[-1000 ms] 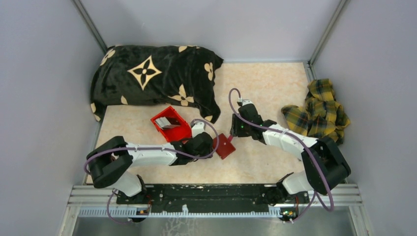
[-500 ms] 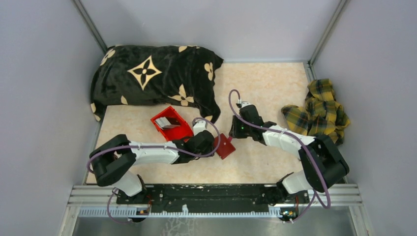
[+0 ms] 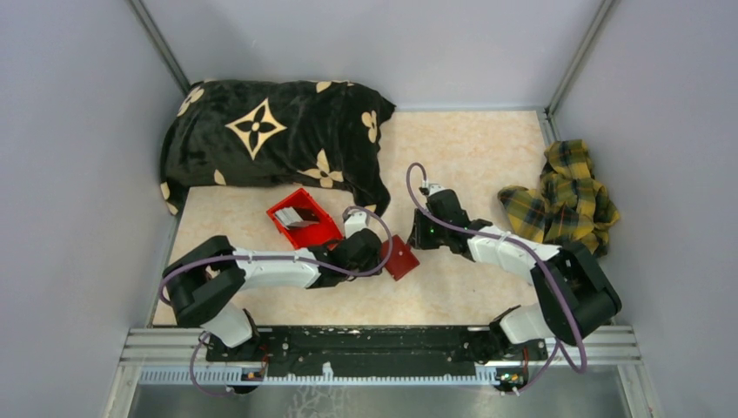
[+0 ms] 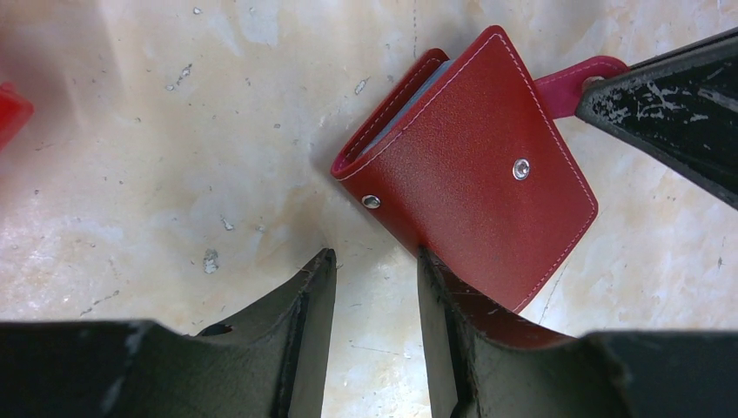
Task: Put the credit cards into the card holder
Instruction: Close the card holder at the center of the board.
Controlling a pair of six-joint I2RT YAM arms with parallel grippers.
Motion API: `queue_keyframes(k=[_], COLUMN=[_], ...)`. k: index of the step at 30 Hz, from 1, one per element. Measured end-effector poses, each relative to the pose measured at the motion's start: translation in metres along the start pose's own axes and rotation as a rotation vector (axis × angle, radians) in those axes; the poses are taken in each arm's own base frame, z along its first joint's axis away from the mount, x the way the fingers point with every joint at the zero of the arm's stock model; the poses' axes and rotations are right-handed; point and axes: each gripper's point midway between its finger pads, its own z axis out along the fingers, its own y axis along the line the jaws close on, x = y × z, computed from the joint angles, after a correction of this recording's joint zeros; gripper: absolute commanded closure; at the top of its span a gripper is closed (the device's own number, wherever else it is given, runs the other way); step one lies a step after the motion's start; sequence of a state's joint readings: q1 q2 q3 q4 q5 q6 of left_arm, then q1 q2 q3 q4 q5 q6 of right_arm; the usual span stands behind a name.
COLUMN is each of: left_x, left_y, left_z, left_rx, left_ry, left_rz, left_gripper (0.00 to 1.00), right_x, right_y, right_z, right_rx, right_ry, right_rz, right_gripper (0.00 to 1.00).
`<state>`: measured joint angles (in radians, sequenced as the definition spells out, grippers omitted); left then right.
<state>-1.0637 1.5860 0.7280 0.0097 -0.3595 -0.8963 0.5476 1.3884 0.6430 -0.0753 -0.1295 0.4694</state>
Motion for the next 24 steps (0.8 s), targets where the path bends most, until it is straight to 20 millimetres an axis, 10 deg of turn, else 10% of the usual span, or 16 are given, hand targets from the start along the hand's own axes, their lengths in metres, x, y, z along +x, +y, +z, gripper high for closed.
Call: queue_keyframes(k=[24], left_x=[-0.0017], left_y=[-0.0023], left_z=[0.0019], left_rx=[0.008], left_ry=[-0.002], left_rz=[-0.007], left_gripper=[0.53], right_x=[-0.0032], right_y=[-0.0033], right_z=[-0.0052], right_rx=[0.019], right_ry=[-0.015], right_rz=[-0.025], right_gripper=[0.77])
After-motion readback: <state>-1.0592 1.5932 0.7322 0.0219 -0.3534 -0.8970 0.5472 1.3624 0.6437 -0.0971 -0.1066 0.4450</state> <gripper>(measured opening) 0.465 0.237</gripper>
